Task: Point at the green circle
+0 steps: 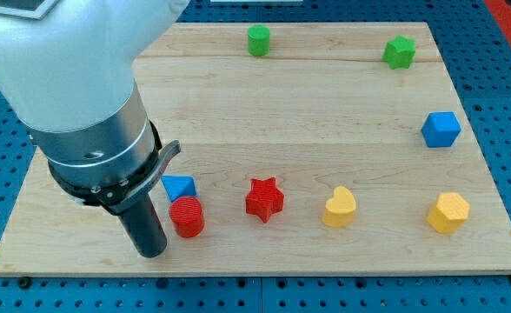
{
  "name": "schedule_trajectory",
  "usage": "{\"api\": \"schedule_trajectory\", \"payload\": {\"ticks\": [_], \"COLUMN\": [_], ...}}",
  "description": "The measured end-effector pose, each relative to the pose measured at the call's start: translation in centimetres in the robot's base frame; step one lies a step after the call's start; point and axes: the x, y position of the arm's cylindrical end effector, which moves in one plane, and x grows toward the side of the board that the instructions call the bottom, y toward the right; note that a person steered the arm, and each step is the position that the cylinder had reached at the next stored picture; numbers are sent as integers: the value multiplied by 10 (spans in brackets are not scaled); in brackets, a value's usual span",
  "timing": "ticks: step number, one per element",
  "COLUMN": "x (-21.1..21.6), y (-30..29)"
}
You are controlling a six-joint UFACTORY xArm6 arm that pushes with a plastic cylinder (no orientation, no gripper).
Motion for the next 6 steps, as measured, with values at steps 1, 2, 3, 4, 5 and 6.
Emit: {"api": "schedule_trajectory", "payload": {"ticks": [1,2,3,4,5,6], "x": [0,-7,-9,-13,-92,-170], "y": [0,0,-29,-64,-53,-26]}}
